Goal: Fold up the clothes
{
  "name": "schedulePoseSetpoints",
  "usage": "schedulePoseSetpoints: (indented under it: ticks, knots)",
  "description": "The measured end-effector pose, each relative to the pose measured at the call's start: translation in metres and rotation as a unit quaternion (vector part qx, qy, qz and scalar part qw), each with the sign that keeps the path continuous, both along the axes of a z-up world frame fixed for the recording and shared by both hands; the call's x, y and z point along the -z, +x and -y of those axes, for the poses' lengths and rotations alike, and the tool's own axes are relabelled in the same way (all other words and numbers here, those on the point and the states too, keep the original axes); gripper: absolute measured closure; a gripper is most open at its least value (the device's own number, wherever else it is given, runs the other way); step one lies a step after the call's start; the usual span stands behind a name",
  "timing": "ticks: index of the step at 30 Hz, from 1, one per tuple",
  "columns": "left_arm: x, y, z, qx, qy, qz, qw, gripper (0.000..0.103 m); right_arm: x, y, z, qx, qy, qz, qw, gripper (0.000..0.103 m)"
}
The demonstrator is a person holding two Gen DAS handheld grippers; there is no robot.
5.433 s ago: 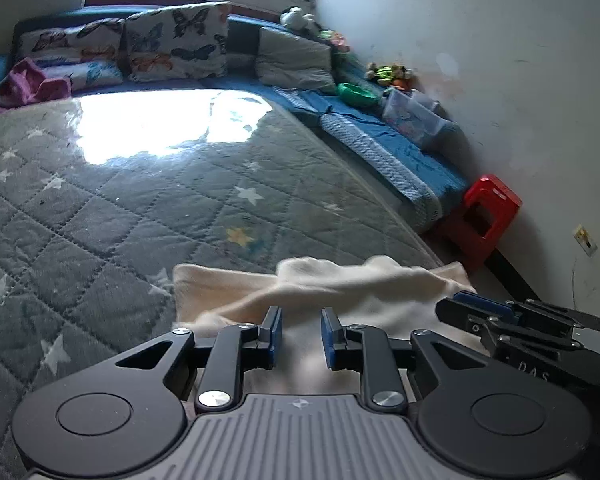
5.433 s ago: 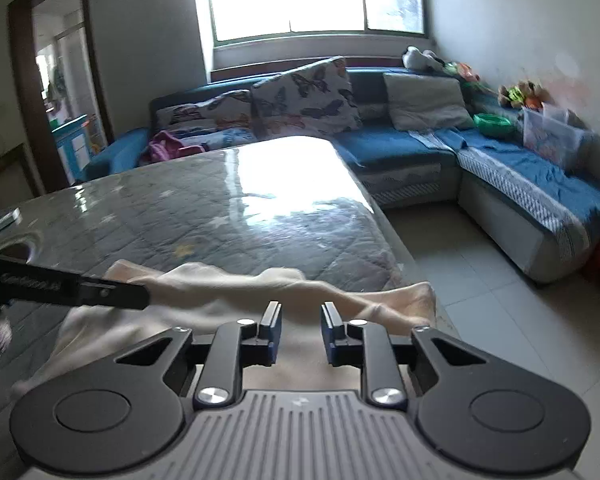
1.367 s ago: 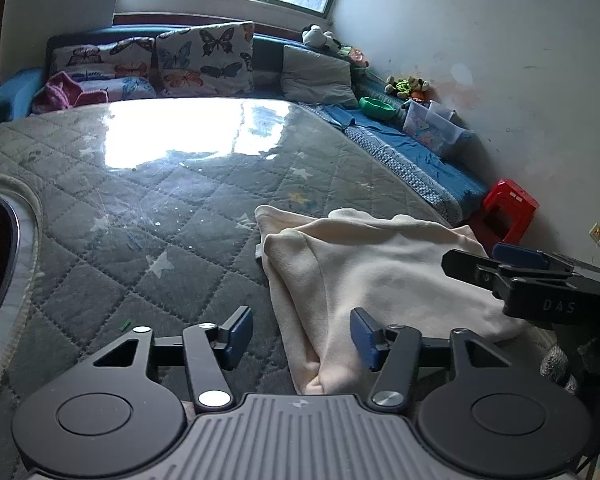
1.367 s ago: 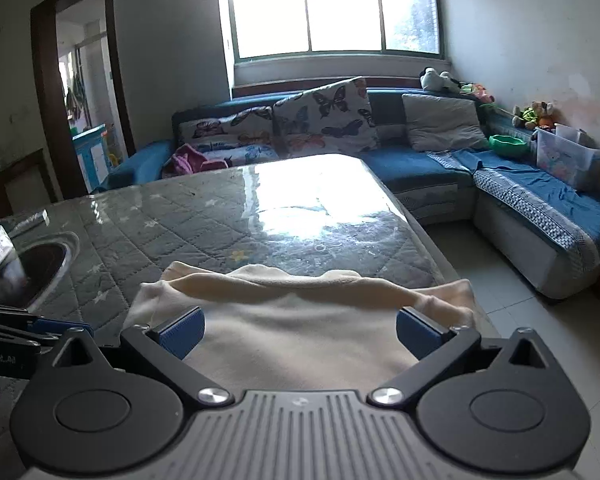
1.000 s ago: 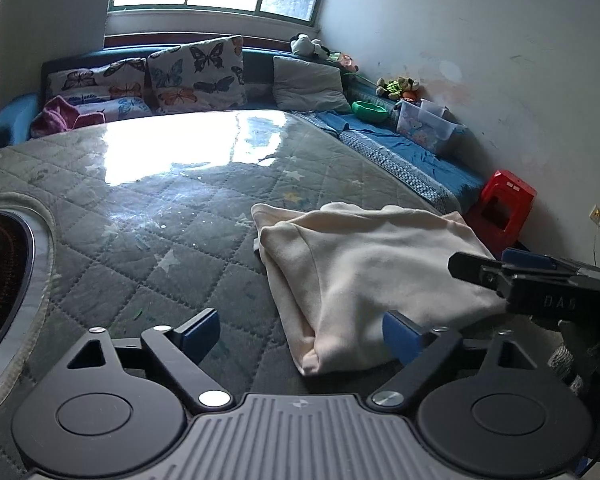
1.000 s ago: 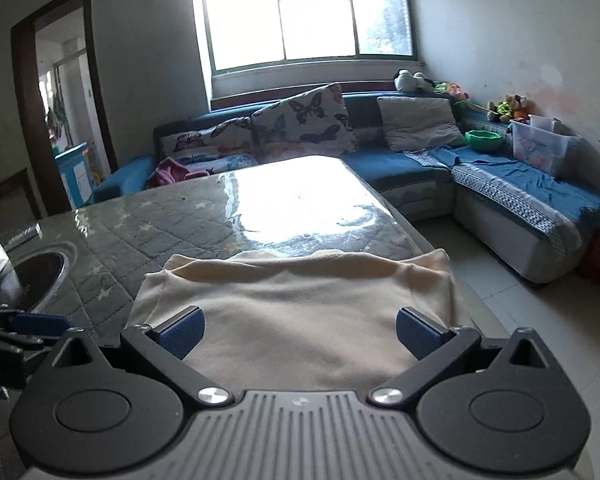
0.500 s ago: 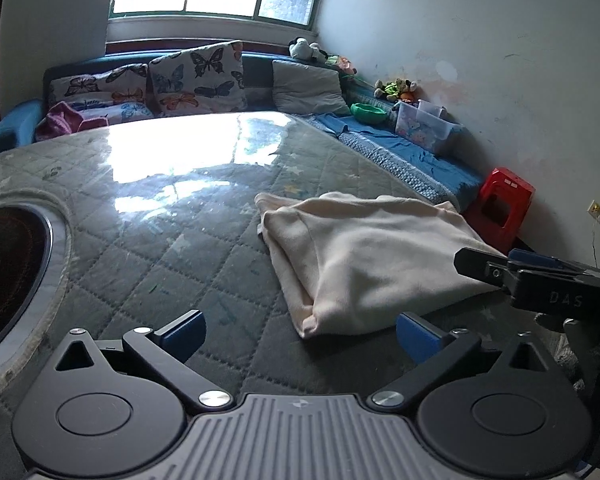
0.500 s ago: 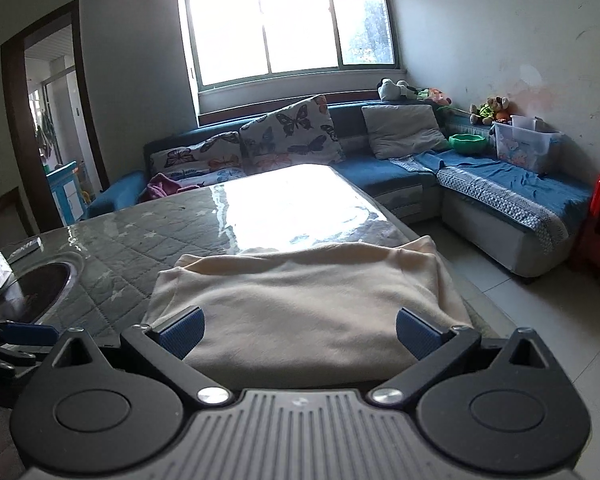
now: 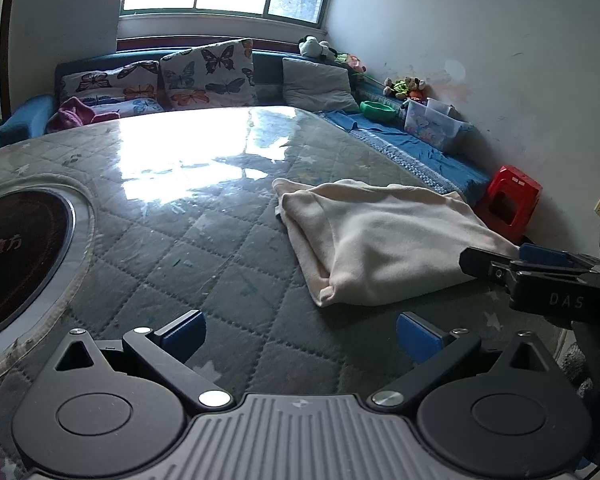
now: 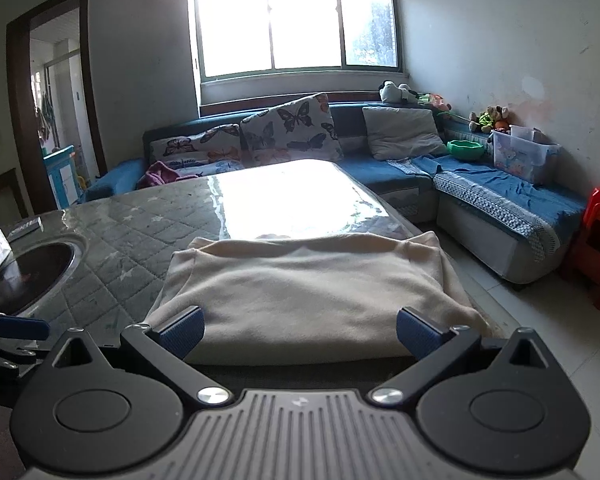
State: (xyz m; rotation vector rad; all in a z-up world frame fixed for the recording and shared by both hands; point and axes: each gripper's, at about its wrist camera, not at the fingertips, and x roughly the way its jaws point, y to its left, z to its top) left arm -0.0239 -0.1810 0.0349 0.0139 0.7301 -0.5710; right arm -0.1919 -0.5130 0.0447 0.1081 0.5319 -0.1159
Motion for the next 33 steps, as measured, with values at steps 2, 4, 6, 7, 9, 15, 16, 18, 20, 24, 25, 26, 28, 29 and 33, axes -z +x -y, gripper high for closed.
schedulePoseSetpoints:
  ticks: [2, 4, 6, 7, 9, 15, 16, 18, 20, 24, 25, 26, 28, 29, 33]
  knots:
    - [0.000, -0.001, -0.002, -0.004, 0.002, -0.001, 1.0000, 0.000, 0.001, -0.001, -0.002, 0.003, -0.005, -0.005, 1.000, 0.000]
    - [0.001, -0.003, -0.004, -0.006, 0.004, -0.002, 1.0000, 0.000, 0.001, -0.002, -0.004, 0.006, -0.009, -0.009, 1.000, 0.000]
    - [0.002, -0.005, -0.005, -0.007, 0.007, -0.002, 1.0000, 0.000, 0.002, -0.004, -0.006, 0.008, -0.013, -0.013, 1.000, 0.000]
    - [0.002, -0.006, -0.005, -0.007, 0.008, -0.003, 0.9999, 0.000, 0.003, -0.005, -0.007, 0.008, -0.015, -0.015, 1.000, 0.000]
    - [0.003, -0.008, -0.006, -0.007, 0.010, -0.003, 0.9999, 0.000, 0.004, -0.007, -0.007, 0.009, -0.014, -0.018, 1.000, 0.000]
    - [0.005, -0.015, -0.007, -0.006, 0.013, -0.001, 0.9999, 0.000, 0.010, -0.012, -0.013, 0.009, -0.023, -0.028, 0.999, 0.000]
    - [0.005, -0.017, -0.007, -0.005, 0.014, -0.001, 0.9999, 0.000, 0.010, -0.013, -0.013, 0.009, -0.025, -0.028, 0.999, 0.000]
    - [0.006, -0.020, -0.007, -0.004, 0.016, -0.001, 0.9999, 0.000, 0.011, -0.016, -0.014, 0.009, -0.027, -0.027, 0.999, 0.000]
    - [0.007, -0.023, -0.007, -0.002, 0.018, -0.001, 0.9998, 0.000, 0.011, -0.019, -0.014, 0.010, -0.025, -0.027, 0.999, 0.000]
    - [0.009, -0.028, -0.006, 0.000, 0.021, 0.001, 0.9998, 0.000, 0.012, -0.022, -0.015, 0.011, -0.025, -0.030, 0.999, 0.000]
    - [0.008, -0.029, -0.005, 0.001, 0.022, 0.003, 0.9998, 0.000, 0.012, -0.024, -0.016, 0.012, -0.026, -0.030, 0.999, 0.000]
    - [0.008, -0.031, -0.005, 0.002, 0.022, 0.004, 0.9997, 0.000, 0.012, -0.025, -0.016, 0.012, -0.026, -0.030, 0.999, 0.000]
    - [0.007, -0.033, -0.004, 0.004, 0.023, 0.008, 0.9997, 0.000, 0.012, -0.027, -0.016, 0.012, -0.026, -0.030, 0.999, 0.000]
    - [0.007, -0.035, -0.004, 0.004, 0.024, 0.009, 0.9997, 0.000, 0.013, -0.028, -0.016, 0.012, -0.026, -0.031, 0.999, 0.000]
    - [0.007, -0.037, -0.004, 0.006, 0.026, 0.009, 0.9996, 0.000, 0.014, -0.030, -0.017, 0.013, -0.027, -0.032, 0.999, 0.000]
